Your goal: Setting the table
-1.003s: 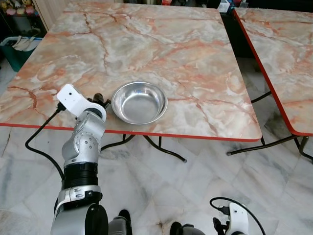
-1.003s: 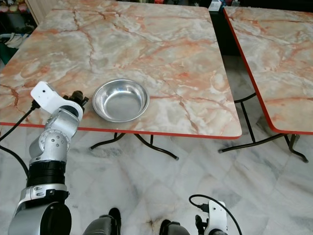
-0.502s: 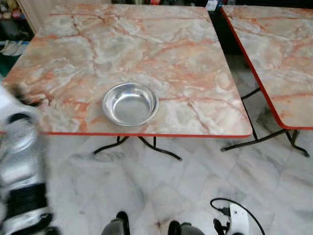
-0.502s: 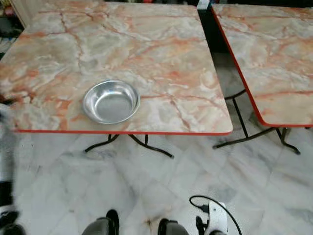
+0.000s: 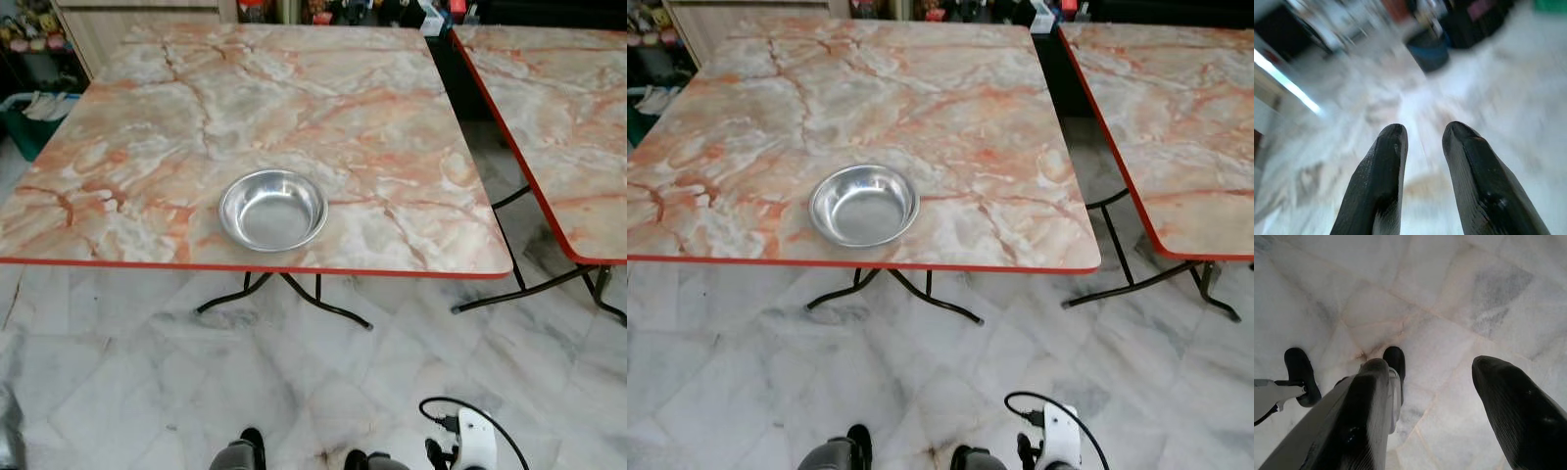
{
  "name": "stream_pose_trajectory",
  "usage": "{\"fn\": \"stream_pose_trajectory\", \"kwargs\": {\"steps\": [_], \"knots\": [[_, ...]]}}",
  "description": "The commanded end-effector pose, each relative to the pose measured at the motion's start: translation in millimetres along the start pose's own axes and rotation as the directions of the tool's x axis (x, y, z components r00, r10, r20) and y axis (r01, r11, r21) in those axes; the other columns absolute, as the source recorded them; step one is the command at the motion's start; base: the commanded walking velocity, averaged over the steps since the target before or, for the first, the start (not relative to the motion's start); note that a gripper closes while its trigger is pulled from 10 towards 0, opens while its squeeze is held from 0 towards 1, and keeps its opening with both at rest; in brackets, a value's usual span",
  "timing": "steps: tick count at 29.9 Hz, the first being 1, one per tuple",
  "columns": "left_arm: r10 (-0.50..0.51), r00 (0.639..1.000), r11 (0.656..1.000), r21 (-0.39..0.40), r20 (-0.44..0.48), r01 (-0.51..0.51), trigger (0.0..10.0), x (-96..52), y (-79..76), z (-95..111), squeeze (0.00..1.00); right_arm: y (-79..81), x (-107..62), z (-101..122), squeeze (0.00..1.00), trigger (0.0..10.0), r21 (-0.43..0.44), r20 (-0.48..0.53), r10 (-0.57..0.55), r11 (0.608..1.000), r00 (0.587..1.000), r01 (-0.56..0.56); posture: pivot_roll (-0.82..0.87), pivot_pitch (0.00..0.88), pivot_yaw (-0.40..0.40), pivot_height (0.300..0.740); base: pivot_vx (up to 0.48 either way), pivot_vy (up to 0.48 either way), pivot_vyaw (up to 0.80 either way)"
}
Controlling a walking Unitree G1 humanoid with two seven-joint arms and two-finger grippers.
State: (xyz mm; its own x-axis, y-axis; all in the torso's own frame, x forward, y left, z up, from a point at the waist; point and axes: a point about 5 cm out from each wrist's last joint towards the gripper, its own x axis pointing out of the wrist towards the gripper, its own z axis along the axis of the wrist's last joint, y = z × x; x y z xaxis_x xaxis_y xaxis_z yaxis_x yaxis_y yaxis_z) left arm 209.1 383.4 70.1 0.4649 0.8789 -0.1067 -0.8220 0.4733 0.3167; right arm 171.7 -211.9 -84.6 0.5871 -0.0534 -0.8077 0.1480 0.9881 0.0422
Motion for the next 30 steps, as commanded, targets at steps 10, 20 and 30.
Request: {"fn": "stream_pose_trajectory", "kwargs": {"steps": [10,20,30], "knots": [[-0.336,0.917,0.915,0.158,-0.216,0.372,10.0,-25.8,-44.0,-54.8,0.0,-1.6,-2.0,-9.1,0.0,10.0,0.026,-0.019,-0.016,1.0,1.0,0.016,-0.01,0.148,-0.003,0.74,0.0,0.0,0.0],[-0.696,0.563,0.597,0.077,-0.446,0.799,10.0,-101.4,-107.5,-101.8,0.0,-0.4,-2.4,-11.9,0.0,10.0,0.031,-0.025,-0.017,0.999,1.0,0.017,-0.01,0.12,0.004,0.74,0.0,0.0,0.0],[-0.748,0.457,0.519,0.004,-0.481,0.855,10.0,-130.0,-126.5,-110.3,0.0,0.9,-3.0,-15.0,0.0,10.0,0.036,-0.03,-0.012,0.999,0.999,0.013,-0.03,0.108,0.01,0.74,0.0,0.0,0.0]]}}
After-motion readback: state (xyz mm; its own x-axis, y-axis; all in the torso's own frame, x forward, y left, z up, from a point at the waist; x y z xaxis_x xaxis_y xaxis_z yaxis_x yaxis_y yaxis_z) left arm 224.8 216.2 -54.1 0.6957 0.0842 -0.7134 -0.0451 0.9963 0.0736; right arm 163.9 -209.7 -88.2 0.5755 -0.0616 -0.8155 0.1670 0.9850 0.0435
